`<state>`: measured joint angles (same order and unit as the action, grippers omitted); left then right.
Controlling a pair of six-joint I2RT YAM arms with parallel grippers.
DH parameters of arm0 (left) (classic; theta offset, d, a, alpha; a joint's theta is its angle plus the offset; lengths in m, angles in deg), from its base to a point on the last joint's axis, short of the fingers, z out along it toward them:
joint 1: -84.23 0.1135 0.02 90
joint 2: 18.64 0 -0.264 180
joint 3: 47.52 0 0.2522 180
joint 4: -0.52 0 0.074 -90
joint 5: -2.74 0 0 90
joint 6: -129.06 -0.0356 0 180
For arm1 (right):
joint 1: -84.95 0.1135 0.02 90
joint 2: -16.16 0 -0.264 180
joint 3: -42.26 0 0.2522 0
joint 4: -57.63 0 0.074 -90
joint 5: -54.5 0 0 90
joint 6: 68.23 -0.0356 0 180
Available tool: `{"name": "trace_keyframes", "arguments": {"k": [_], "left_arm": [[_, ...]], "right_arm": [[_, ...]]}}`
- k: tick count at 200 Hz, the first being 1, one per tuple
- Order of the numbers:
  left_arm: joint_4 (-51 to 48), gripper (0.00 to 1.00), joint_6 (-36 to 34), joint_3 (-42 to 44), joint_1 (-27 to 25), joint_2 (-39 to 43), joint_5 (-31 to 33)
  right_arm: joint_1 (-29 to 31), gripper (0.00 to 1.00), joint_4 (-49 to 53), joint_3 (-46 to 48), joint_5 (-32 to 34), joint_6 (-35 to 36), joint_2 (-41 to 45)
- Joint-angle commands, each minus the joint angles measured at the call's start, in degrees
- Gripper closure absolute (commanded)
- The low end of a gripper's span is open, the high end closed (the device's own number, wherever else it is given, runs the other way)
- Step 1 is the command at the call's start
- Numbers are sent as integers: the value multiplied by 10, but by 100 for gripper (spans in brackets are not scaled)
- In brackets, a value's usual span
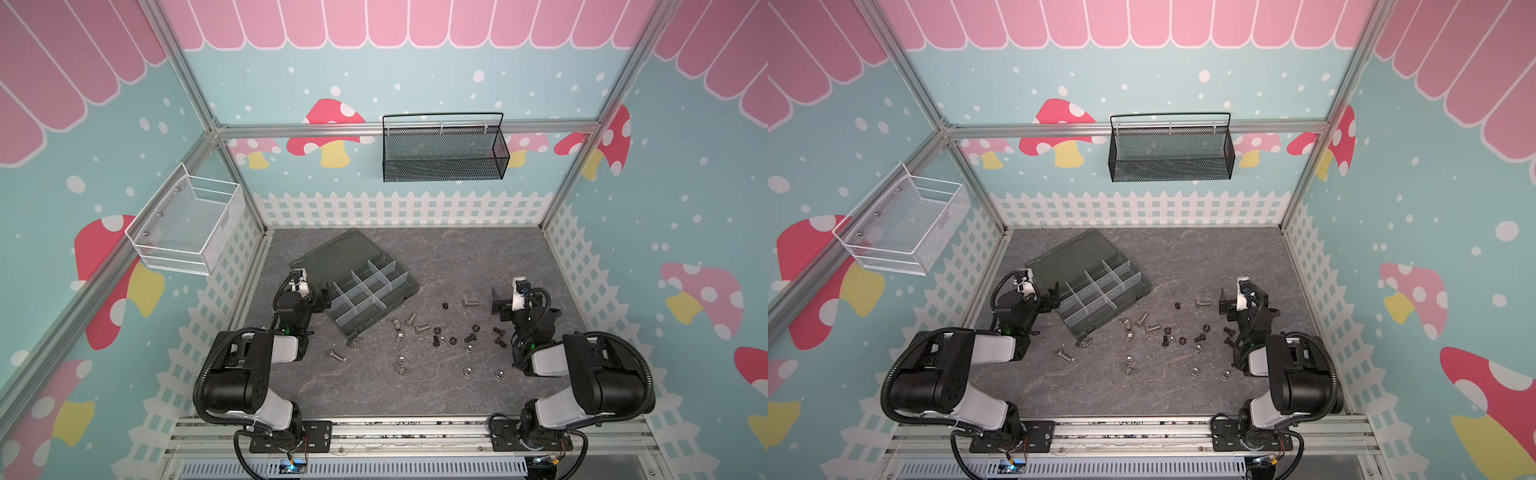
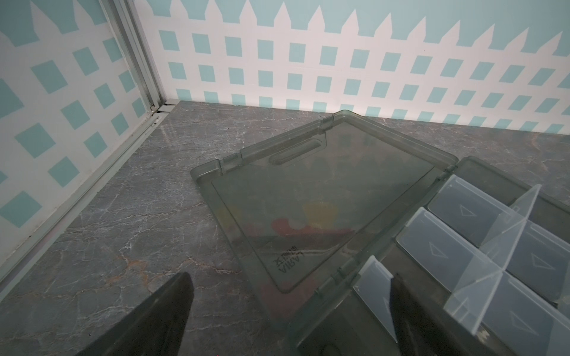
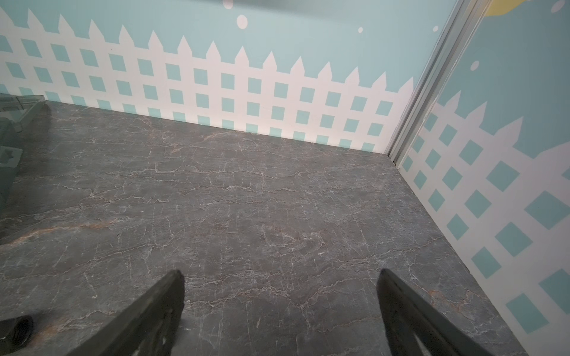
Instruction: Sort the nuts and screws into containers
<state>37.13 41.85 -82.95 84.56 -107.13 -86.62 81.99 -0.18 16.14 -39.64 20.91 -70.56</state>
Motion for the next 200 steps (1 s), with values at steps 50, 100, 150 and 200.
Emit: {"name": "trace_keyframes", "arguments": {"k": [50, 100, 150, 200], "left_arm": [[-4, 1, -5, -9, -1, 5, 7], [-4, 1, -6, -9, -1, 5, 7], [-4, 1, -6, -9, -2, 6, 9], [-4, 1, -7, -10, -5, 5, 17]], "right_arm": [[0, 2, -15, 0, -1, 8, -3], [0, 2, -15, 0, -1, 7, -3], [0, 2, -15, 0, -1, 7, -3], [0, 2, -15, 1, -1, 7, -2]]}}
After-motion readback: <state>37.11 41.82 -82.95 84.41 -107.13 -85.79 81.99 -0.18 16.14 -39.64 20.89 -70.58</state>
